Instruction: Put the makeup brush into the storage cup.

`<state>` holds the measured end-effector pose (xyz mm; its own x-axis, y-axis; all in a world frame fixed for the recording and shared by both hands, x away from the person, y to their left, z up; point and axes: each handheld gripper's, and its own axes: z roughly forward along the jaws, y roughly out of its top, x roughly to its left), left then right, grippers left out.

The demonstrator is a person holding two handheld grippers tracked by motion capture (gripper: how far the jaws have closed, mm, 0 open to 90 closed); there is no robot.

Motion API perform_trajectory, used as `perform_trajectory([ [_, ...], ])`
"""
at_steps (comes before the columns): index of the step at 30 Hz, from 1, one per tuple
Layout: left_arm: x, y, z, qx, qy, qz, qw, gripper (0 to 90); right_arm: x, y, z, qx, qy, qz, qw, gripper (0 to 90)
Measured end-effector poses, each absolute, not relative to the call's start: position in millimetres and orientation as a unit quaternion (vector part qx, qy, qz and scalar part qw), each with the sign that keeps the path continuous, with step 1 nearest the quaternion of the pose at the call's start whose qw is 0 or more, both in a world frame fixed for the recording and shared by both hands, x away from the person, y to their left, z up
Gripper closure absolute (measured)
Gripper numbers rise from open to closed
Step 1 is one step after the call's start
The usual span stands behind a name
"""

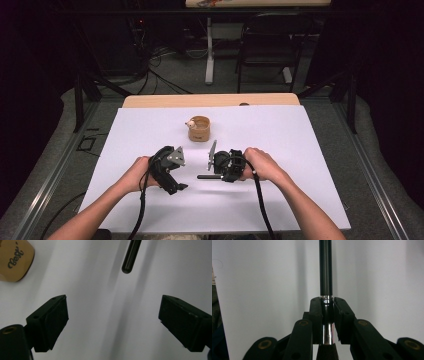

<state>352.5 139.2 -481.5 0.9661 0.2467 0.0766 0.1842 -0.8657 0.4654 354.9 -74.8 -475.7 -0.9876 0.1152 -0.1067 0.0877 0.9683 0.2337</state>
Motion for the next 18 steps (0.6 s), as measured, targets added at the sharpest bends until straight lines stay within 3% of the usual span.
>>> perform_trajectory([
  [6,356,129,-483,0.967,0.100,0.058,0.228,17.1,352,-73,-474,0.046,0.989,0.120,0.067,77.2],
  [18,359,106,-486,0.974,0.071,0.034,0.213,43.2,349,-71,-473,0.039,0.989,0.124,0.071,77.2],
])
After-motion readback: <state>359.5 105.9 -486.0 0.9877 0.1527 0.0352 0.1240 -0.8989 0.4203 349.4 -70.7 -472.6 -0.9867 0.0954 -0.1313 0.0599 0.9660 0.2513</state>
